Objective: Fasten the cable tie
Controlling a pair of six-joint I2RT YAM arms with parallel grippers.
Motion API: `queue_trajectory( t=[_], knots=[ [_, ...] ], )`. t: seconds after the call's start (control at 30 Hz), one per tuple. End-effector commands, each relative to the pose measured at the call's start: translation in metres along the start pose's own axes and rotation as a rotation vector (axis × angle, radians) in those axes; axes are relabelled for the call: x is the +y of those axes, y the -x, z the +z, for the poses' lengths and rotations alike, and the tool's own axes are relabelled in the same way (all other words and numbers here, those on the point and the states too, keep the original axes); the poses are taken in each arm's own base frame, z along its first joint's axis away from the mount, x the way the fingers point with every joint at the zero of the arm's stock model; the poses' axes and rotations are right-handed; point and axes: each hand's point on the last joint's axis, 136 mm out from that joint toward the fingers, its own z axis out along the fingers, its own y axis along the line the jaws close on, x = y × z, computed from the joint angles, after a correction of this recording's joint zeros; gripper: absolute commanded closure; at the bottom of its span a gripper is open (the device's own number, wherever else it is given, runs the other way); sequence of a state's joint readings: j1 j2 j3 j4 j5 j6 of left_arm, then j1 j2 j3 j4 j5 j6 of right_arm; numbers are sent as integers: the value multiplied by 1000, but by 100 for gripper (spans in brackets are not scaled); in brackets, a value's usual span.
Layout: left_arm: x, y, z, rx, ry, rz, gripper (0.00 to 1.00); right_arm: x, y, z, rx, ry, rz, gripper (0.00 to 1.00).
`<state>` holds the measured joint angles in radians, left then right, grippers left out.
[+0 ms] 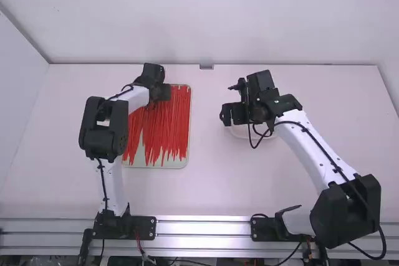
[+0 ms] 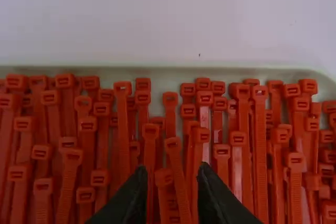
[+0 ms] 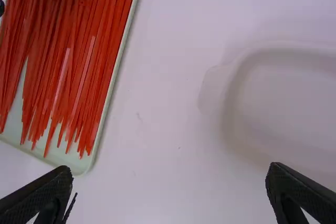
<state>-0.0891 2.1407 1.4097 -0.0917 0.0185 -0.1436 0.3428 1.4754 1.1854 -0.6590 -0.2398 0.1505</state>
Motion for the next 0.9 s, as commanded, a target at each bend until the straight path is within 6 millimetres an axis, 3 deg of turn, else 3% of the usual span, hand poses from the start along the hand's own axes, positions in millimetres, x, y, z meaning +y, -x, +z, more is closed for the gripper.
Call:
queue_trajectory(
  t=[0.0,0.43,0.87],
  knots=[
    [2,-9,5,25,-8,-13,69,2,10,-6,-25,-2,-3,2],
    [3,-19,7,43,-8,-14,78,1,11,-6,-27,-2,-2,2],
    [3,-25,11,31,-10,-14,76,1,10,-6,-25,-3,-2,2]
  ],
)
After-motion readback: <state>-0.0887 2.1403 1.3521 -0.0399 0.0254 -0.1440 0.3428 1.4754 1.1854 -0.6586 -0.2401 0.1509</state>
